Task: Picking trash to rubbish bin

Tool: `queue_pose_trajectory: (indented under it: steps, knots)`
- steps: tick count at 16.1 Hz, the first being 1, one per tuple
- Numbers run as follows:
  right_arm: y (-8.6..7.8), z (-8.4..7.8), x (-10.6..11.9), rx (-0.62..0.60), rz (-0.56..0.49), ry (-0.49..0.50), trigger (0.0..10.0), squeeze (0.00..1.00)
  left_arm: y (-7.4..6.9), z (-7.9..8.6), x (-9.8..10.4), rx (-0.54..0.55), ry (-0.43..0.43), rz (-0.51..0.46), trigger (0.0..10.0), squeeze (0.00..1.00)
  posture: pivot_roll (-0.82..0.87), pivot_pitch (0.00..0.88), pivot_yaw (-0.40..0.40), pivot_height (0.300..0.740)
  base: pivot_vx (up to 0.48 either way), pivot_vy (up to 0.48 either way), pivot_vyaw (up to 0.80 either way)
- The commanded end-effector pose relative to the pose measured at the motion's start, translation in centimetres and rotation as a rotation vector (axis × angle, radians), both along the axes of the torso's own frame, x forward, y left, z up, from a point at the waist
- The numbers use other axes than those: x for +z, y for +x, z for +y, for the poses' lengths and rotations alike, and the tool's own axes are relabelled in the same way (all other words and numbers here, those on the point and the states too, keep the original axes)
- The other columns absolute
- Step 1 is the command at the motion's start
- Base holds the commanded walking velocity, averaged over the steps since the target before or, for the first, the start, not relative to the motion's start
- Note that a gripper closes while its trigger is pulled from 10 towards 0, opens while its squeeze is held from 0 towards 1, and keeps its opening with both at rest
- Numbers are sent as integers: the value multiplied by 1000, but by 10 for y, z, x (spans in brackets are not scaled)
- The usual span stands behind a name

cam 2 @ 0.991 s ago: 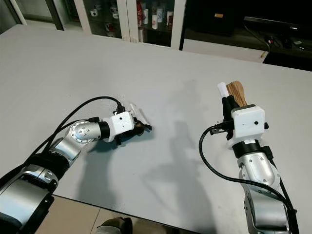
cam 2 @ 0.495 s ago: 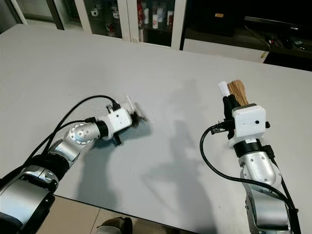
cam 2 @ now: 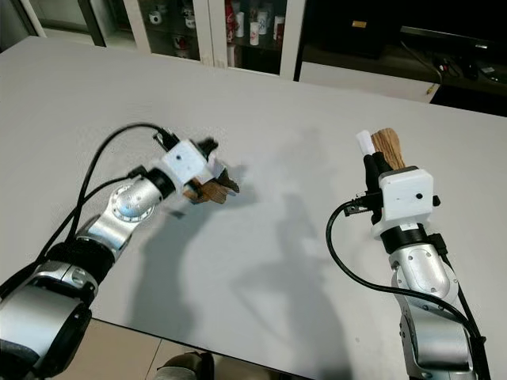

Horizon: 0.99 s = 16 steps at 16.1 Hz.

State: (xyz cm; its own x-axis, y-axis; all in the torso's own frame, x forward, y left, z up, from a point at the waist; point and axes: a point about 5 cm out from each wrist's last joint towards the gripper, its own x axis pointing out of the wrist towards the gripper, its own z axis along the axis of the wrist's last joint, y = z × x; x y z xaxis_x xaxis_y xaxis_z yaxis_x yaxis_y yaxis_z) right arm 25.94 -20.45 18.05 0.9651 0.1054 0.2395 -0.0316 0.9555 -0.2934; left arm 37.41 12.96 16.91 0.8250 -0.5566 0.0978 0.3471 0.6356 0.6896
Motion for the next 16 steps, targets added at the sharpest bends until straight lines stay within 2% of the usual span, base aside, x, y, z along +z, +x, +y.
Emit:
queue_pose_trajectory:
  steps: [1,2,3,4,6,7,8,10,11,12,13,16]
  knots:
    - [1,-5,5,-16,-21,-19,10000,0,1,-3,6,-5,-6,-27,0,0,183,98,-39,740,0,0,0]
    - [1,-5,5,-16,-22,-19,10000,0,2,-4,5,-1,8,-24,0,0,183,98,-39,740,0,0,0]
    - [1,-5,5,-16,-22,-19,10000,0,4,-6,7,2,5,-13,8118,1000,183,98,-39,740,0,0,0]
    - [1,-5,5,-15,-21,-19,10000,0,6,-8,9,-2,18,-7,10000,1000,181,98,-39,740,0,0,0]
    - [1,-5,5,-15,-22,-20,10000,0,6,-13,12,-55,37,16,10000,1000,180,98,-38,740,0,0,0]
    - [1,-6,5,-18,-22,-20,10000,0,8,-17,16,-109,83,39,10000,1000,177,97,-34,740,0,0,0]
    - [1,-6,5,-20,-23,-20,10000,0,9,-17,16,-122,93,65,10000,1000,177,97,-34,740,0,0,0]
    - [1,-5,5,-23,-25,-18,10000,0,10,-18,15,-149,108,133,10000,1000,176,96,-30,740,0,0,0]
    - [1,-5,5,-25,-26,-17,10000,0,12,-18,12,-154,123,201,10000,1000,174,95,-26,740,0,0,0]
    - [1,-5,5,-27,-27,-16,10000,0,14,-17,12,-139,98,257,10000,1000,174,95,-26,740,0,0,0]
    - [1,-5,5,-28,-28,-16,10000,0,18,-17,14,-116,32,304,10000,1000,173,94,-23,740,0,0,0]
    - [0,-5,4,-31,-29,-14,10000,0,21,-15,14,-73,-26,358,10000,1000,173,94,-23,740,0,0,0]
